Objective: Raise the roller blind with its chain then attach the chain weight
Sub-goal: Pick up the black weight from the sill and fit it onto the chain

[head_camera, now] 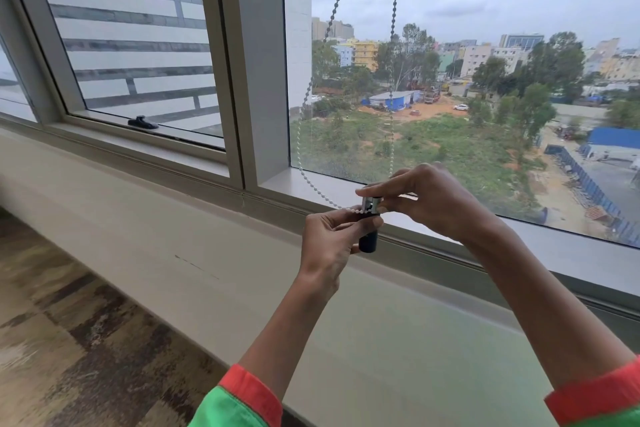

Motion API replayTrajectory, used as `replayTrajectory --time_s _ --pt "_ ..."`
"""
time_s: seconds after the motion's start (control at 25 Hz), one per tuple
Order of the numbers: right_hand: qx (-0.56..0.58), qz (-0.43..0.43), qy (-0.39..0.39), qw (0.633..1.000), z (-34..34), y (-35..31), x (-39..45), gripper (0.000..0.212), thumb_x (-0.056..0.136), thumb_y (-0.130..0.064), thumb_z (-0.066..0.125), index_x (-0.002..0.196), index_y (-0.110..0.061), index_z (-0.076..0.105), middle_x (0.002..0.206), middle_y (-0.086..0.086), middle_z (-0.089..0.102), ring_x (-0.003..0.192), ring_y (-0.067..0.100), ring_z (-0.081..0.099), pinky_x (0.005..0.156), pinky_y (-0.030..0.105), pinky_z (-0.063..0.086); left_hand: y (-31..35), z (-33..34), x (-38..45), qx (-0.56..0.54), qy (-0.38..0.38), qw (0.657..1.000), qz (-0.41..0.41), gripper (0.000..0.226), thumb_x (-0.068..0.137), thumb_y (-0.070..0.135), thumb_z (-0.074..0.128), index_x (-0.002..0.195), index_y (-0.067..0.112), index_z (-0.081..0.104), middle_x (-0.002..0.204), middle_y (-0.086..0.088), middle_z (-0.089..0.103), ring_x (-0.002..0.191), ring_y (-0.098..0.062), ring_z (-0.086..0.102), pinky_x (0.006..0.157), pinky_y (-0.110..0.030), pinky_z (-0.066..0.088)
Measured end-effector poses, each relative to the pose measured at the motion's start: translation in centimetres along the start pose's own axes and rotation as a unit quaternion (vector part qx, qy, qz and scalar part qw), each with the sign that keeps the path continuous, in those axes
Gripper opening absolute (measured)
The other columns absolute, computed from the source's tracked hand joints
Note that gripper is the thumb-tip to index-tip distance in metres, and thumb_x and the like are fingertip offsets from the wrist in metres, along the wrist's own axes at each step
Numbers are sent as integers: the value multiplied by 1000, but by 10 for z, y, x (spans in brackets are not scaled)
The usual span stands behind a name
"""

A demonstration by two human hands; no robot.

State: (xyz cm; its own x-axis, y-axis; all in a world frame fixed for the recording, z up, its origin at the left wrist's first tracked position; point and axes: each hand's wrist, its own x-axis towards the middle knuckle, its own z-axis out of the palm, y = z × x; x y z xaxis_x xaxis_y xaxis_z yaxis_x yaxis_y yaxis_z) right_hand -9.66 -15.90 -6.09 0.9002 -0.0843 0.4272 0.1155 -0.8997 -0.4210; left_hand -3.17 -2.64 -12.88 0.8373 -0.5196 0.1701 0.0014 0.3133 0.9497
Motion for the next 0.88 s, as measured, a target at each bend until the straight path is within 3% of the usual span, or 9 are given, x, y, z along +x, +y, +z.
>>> replayTrajectory --time_s 0.04,0.12,0.2,0.44,0.64,0.8,0.88 --pt "14 6 -1 1000 0 2 -2 31 80 -6 68 103 -27 72 100 2 75 74 -22 58 72 0 42 1 1 -1 2 -1 1000 0 14 72 4 74 87 4 74 62 7 70 67 -14 60 64 -31 53" --pt "69 28 8 997 1 7 -5 31 79 -6 69 102 -28 72 98 4 76 83 0 69 86 23 53 3 2 -3 9 -3 1000 2 17 73 4 75 90 4 74 58 9 68 62 -11 58 63 -27 50" --pt "140 44 23 989 1 8 -5 32 77 -3 71 100 -25 73 92 10 76 83 17 71 87 38 56 5 4 -2 16 -12 1000 8 20 72 1 75 92 2 73 56 9 67 57 -8 57 59 -21 49" --pt "219 24 0 976 -7 3 0 27 74 3 71 99 -8 71 80 11 71 62 7 59 66 18 53 13 4 -2 18 -8 999 26 26 66 -7 76 88 7 73 65 0 70 60 -12 62 57 -23 51" --pt "233 42 -41 971 -11 8 2 28 75 1 71 103 1 69 91 30 69 70 18 56 63 20 49 16 1 -9 43 -3 998 50 49 66 -3 78 105 21 60 73 -4 72 64 -12 69 58 -20 52" --pt "241 59 -56 967 -14 8 1 26 72 -1 73 98 -1 70 94 31 69 73 22 59 64 21 52 11 1 -12 87 23 991 101 44 67 1 79 95 20 52 78 -13 72 68 -17 70 63 -26 54" --pt "217 56 -62 973 -15 6 -1 25 71 -1 75 96 -7 72 90 28 71 72 22 60 69 25 53 7 1 -13 109 44 984 131 43 64 0 81 88 20 50 76 -8 71 70 -18 71 70 -33 58"
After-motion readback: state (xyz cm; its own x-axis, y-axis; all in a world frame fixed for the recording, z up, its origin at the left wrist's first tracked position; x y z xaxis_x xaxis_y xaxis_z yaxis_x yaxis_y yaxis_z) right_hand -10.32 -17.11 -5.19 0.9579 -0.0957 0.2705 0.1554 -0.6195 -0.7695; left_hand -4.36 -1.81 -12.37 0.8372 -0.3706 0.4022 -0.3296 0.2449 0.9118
